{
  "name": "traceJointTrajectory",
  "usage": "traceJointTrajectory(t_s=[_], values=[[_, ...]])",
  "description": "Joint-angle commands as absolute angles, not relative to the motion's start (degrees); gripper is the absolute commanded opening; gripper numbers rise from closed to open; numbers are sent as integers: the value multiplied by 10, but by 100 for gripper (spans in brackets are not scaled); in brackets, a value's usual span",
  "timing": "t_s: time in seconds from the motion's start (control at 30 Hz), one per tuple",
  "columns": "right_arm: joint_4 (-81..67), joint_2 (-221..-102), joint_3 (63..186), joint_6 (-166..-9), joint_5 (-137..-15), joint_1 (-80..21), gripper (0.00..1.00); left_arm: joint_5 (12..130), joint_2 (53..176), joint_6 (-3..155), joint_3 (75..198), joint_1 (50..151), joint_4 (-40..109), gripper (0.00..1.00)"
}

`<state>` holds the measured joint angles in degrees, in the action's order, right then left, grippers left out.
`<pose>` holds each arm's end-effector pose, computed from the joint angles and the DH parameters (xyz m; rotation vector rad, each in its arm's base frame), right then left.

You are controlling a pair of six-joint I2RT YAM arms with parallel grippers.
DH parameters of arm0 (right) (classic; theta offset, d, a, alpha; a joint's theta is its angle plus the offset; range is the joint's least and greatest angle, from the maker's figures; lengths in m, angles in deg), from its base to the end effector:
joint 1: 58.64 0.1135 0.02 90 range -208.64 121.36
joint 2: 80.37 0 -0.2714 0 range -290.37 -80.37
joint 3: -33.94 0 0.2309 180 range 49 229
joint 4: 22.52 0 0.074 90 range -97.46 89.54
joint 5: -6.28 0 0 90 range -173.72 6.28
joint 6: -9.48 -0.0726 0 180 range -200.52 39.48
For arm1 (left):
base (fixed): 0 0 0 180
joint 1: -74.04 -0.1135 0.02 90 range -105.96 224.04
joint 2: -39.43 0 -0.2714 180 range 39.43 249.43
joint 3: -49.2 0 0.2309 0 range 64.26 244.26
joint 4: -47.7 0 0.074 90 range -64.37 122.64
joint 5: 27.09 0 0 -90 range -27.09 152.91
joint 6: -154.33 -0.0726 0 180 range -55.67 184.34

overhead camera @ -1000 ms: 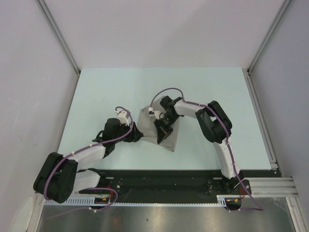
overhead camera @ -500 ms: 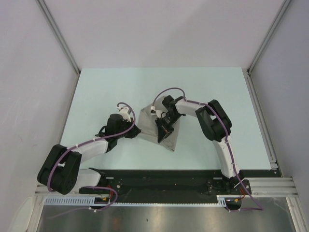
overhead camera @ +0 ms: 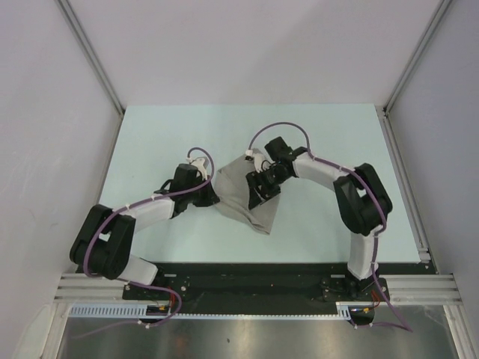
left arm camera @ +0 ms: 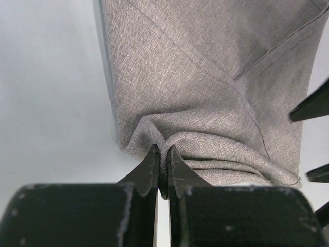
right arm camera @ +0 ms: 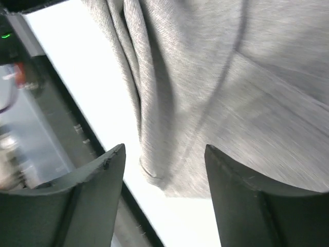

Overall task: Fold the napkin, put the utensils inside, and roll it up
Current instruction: Roll the napkin with the utensil

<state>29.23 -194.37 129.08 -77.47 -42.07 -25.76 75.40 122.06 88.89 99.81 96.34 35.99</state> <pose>0.3026 0.2530 0.1658 -1.0314 2.5940 1.1463 0.2583 -0.1229 0.1601 0.0650 2.4060 -0.6499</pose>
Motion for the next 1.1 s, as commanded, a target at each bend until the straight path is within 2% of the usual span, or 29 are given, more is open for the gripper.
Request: traceJointTrajectory(t_s=[0.0,0.03,0.13,0.4,0.5,0.67,0.77,0.8,0.87,0.97,1.07], values=[[203,-1841,1220,-766,-580,-230,69,773,1230,897,1024,956,331,0],[172,-1810,1199,-767,-603,-223,73,775,1232,897,1027,957,331,0],[121,-1767,1139,-767,-682,-179,75,782,1235,898,1027,956,332,0],[20,-1732,1056,-751,-905,-25,77,790,1239,903,1029,954,331,0],[14,-1748,1056,-740,-938,-4,78,793,1239,904,1030,953,331,0],[24,-1778,1054,-729,-982,29,74,794,1239,904,1033,950,330,0],[35,-1785,1050,-733,-997,35,65,795,1236,904,1035,948,331,0],[39,-1785,1047,-736,-996,36,58,795,1235,904,1035,947,331,0],[44,-1783,1037,-744,-995,38,52,794,1232,904,1035,946,330,1],[48,-1783,1027,-748,-986,38,39,797,1228,903,1035,944,331,0],[61,-1790,1033,-745,-946,36,21,799,1226,901,1035,944,314,0]])
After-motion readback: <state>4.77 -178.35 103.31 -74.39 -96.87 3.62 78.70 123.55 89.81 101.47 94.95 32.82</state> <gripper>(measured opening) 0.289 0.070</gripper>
